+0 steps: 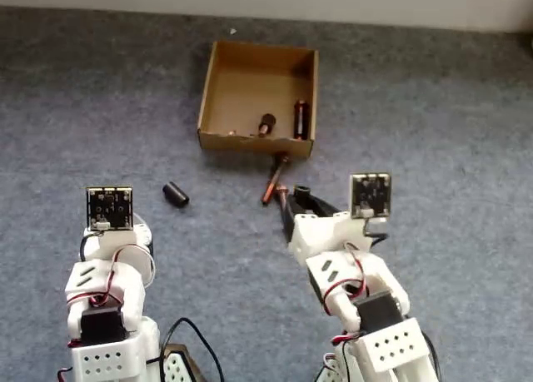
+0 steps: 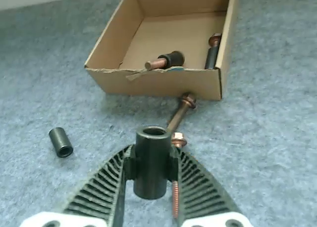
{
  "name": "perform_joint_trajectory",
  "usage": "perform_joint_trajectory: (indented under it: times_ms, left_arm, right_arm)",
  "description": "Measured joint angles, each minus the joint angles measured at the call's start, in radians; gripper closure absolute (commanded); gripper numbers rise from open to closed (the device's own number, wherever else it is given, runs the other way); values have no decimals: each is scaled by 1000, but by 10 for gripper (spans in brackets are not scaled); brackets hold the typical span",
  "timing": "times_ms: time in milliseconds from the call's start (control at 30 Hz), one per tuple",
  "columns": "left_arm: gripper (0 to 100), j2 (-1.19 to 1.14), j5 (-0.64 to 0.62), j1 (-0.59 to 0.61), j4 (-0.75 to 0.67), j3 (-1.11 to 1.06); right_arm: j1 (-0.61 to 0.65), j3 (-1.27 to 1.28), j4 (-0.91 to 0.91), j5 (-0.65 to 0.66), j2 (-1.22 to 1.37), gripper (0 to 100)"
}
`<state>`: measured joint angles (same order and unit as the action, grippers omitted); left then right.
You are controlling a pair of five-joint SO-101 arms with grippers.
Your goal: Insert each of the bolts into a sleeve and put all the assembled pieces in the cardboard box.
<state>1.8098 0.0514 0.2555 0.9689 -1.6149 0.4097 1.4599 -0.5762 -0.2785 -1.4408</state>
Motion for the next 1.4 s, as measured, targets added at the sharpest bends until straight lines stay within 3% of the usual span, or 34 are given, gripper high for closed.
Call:
perform_joint_trajectory:
  times_ms: [333,700,1067,1233,1400]
  left_arm:
    - [955,-2,8,-155,2,63]
    - [955,-57,107,-384,115,331]
    - [948,-832,114,-552,115,784]
    - [850,-1211,109,-577,115,993]
    - [832,-1524,0,-577,115,1192]
  right_arm:
    - [-256,213,267,0,-302,993]
    - [-397,213,279,0,-365,993]
    - [-404,213,282,0,-365,993]
    - [-404,213,282,0,-365,993]
    - [-404,213,282,0,-365,993]
